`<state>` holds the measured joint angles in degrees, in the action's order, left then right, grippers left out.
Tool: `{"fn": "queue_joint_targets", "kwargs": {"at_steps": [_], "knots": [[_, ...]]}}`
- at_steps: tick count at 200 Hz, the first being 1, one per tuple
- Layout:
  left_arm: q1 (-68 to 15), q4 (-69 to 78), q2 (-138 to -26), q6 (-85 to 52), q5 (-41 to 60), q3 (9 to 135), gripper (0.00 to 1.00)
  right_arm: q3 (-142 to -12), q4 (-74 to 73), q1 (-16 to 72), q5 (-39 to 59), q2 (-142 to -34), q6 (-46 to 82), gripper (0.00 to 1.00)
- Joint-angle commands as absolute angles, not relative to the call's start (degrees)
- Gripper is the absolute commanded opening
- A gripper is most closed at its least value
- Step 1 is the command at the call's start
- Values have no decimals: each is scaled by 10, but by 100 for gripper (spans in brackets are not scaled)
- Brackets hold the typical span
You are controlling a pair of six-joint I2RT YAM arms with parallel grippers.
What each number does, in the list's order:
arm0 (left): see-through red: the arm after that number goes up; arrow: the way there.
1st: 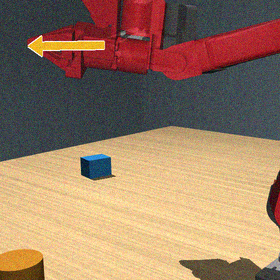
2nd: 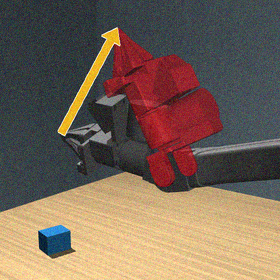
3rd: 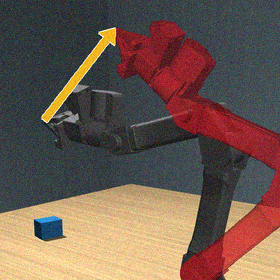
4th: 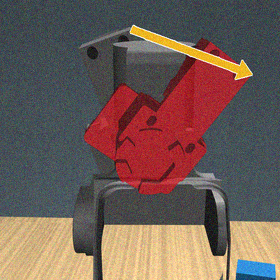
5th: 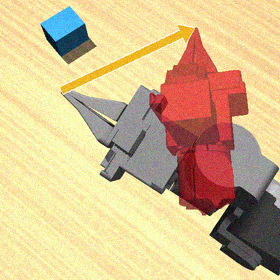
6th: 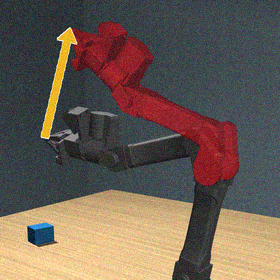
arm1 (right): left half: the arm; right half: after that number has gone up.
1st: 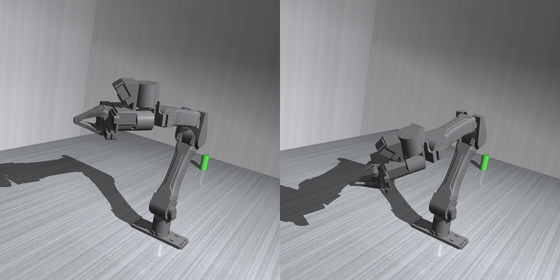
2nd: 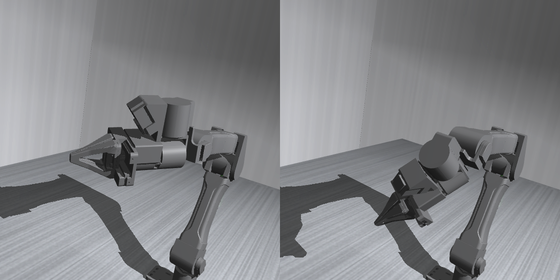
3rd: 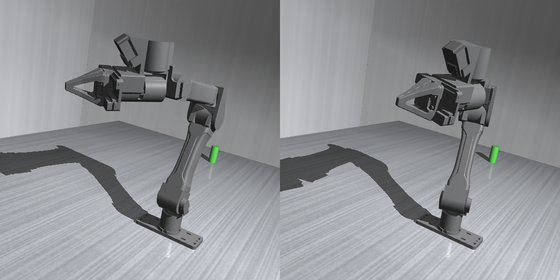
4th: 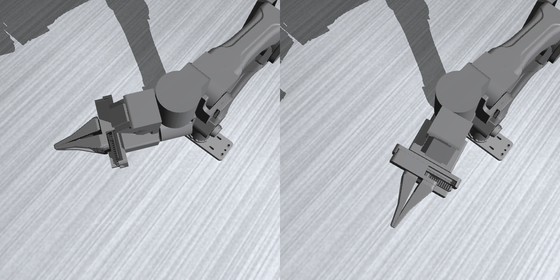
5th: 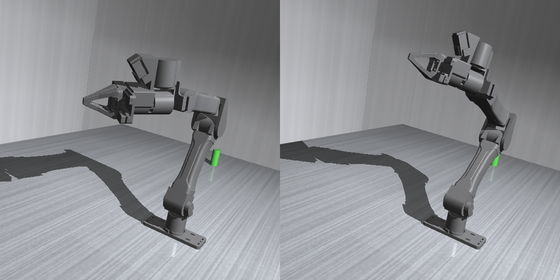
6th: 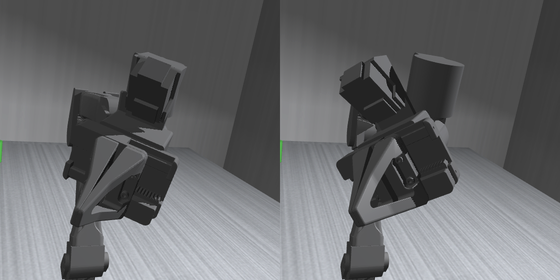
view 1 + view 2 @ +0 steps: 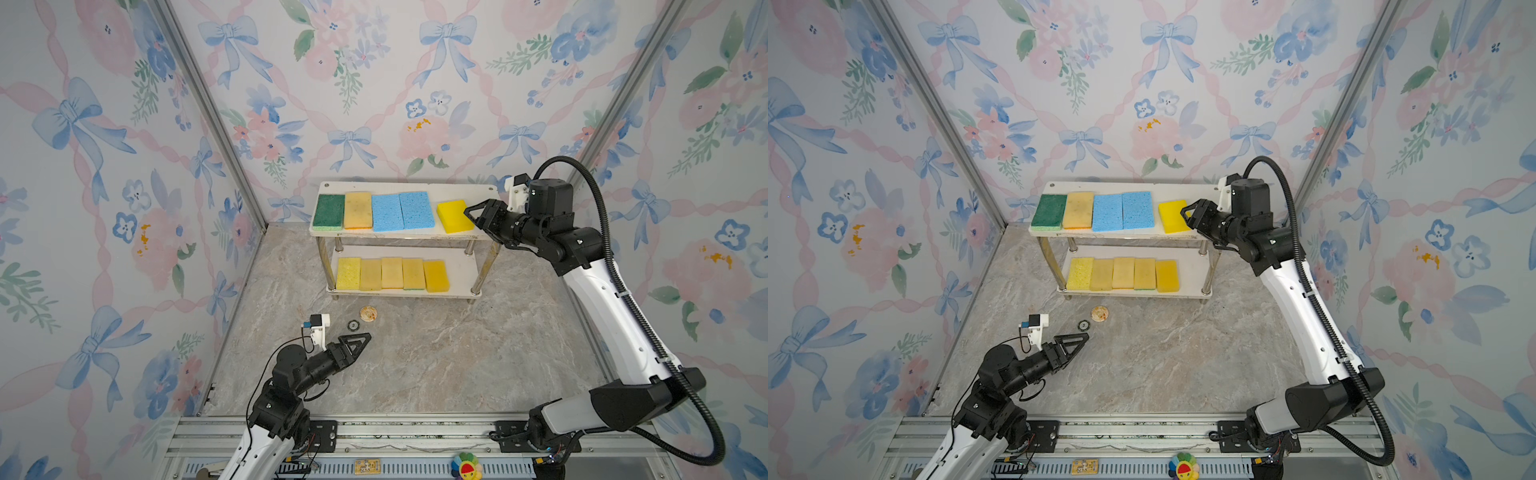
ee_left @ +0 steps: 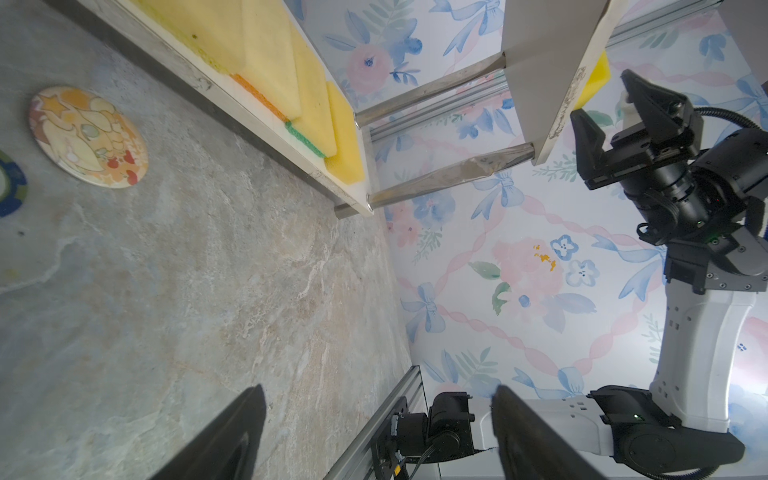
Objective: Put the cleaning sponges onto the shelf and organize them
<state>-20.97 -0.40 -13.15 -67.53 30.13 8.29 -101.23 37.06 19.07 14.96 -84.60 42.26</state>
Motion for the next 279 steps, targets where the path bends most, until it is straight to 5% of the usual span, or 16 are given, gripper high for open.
{"fn": "queue_joint_targets", "kwargs": {"at_steps": [1, 279], "knots": [[-205, -3, -126, -673, 314, 80, 87, -1017, 373, 208, 158, -851, 430, 56], [-195, -23, -111, -667, 323, 77, 87, -1102, 405, 209, 190, -932, 385, 56]]}}
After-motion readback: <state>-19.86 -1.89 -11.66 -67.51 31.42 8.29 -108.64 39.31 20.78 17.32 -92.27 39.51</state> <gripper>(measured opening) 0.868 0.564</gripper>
